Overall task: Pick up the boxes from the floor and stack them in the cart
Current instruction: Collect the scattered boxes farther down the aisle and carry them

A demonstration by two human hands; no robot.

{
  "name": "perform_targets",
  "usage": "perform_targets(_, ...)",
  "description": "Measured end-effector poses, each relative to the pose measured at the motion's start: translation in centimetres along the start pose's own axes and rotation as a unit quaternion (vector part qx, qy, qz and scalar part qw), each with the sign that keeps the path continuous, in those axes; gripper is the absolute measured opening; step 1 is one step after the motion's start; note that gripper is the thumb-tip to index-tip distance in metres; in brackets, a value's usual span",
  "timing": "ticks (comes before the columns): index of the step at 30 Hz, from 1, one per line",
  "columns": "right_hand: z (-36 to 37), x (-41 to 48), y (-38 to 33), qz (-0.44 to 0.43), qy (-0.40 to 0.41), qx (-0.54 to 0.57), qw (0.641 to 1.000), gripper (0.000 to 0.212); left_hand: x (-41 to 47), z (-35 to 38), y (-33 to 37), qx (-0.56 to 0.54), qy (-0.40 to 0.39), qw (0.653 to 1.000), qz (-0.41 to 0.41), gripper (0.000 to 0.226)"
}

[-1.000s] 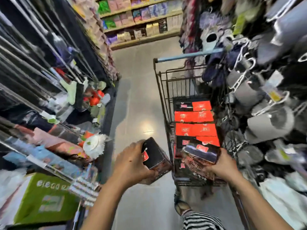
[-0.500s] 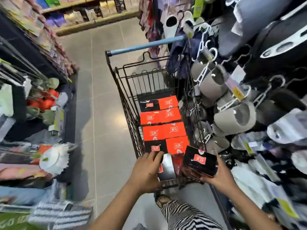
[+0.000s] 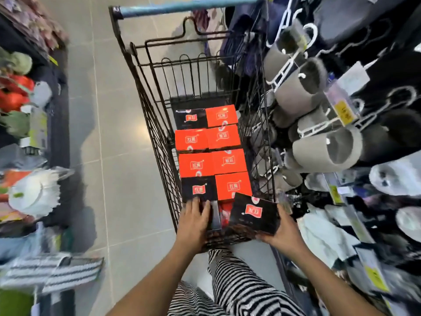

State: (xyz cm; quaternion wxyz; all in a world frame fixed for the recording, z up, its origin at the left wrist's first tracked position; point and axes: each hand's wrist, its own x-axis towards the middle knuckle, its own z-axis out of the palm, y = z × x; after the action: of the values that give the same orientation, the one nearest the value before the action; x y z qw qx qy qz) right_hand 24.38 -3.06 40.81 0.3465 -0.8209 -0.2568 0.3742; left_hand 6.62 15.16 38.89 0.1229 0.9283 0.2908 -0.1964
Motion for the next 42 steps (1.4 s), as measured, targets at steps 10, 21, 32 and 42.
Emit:
perform_targets(10,-0.8,2.9,-0.6,-0.002,-0.068,-0.028,0.997,0.083,-0.5,1.2,-1.2,-0.071,-0.002,0.991,-0.112,0.088)
perform_targets(21,3.8,4.5,4.5,0.151,-0.101,0.045,0.982,0.111,-2.3,0.2,-1.2,-0.222,0.024,0.951,-0.212,0.066)
perform_targets(32,4.5,5.2,2.8,0.263,-0.069,0.176,0.946,0.051,0.7,0.9,-0.6,-0.691,-0.054,0.577,-0.433,0.024)
perform_targets(42,5.3,5.5,1.5,0.253,-0.138,0.126,0.949,0.053,0.8,1.3,-1.6,-0.689,-0.023,0.587,-0.426,0.032)
